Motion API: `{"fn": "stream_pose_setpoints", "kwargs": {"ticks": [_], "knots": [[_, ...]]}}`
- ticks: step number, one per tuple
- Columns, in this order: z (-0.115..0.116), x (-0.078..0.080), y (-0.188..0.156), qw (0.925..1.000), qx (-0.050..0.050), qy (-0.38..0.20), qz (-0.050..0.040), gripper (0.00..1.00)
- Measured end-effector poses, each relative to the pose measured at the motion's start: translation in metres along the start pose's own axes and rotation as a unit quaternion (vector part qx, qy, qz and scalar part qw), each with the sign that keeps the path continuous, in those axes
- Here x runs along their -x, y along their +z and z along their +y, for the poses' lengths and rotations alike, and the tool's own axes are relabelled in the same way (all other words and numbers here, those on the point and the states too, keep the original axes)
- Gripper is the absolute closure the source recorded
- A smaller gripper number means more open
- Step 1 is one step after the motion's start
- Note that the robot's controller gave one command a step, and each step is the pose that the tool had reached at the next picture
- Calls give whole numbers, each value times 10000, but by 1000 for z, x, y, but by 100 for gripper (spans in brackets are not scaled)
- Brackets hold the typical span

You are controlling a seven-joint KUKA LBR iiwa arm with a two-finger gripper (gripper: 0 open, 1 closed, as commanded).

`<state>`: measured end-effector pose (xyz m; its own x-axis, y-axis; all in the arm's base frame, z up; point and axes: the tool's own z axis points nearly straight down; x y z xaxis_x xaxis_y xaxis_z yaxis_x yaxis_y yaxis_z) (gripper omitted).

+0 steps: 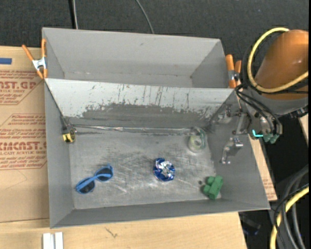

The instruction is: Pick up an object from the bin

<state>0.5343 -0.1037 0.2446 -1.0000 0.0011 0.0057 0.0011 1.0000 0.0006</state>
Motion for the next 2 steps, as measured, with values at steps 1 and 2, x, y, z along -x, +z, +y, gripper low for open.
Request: {"fn": "stream_pose_setpoints", "kwargs": {"ticks": [1,2], "knots": [[47,-53,127,9901,8,-1402,4,0],[84,-38,169,9892,-39,-1458,-146,0]]}}
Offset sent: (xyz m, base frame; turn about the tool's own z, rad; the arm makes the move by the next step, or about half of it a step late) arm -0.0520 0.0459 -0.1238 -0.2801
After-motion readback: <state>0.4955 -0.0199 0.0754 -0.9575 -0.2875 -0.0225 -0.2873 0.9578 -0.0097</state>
